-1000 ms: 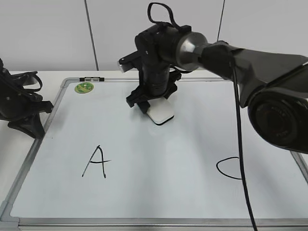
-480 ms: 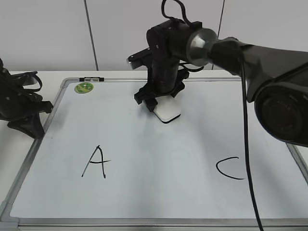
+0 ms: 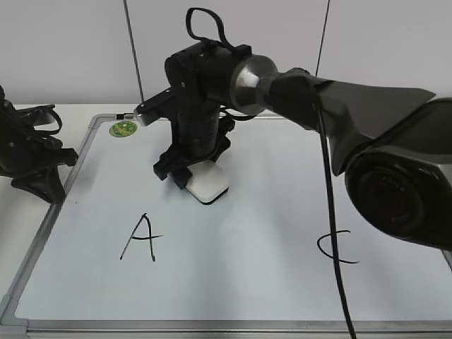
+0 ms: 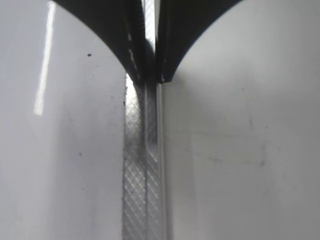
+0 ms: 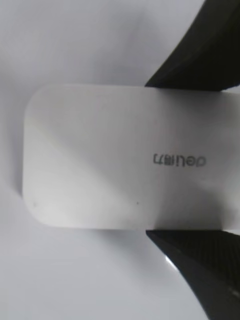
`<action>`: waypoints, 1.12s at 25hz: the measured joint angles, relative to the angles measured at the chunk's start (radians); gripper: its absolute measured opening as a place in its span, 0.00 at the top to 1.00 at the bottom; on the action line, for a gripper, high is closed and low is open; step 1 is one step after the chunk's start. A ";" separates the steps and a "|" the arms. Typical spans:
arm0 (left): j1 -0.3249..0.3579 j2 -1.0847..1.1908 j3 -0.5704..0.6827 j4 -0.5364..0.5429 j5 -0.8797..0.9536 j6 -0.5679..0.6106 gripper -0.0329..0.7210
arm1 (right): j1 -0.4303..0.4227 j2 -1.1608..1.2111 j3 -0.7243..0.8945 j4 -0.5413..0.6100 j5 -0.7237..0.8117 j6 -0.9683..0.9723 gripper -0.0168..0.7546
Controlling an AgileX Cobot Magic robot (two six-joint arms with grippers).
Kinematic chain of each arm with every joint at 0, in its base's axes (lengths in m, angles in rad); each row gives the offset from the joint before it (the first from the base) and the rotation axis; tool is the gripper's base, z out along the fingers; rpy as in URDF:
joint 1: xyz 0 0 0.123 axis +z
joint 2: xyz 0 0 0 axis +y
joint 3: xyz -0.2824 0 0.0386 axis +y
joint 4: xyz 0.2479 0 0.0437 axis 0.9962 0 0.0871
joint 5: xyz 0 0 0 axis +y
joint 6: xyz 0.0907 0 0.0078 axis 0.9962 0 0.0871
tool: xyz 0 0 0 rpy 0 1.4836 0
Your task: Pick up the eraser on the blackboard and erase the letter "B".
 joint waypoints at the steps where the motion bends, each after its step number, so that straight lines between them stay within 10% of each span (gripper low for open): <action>1: 0.000 0.000 0.000 0.000 0.000 0.000 0.94 | 0.012 0.000 0.000 0.002 0.002 -0.005 0.27; 28: 0.000 0.000 0.000 0.000 0.000 0.000 0.94 | -0.029 -0.273 -0.017 -0.052 0.099 -0.044 0.27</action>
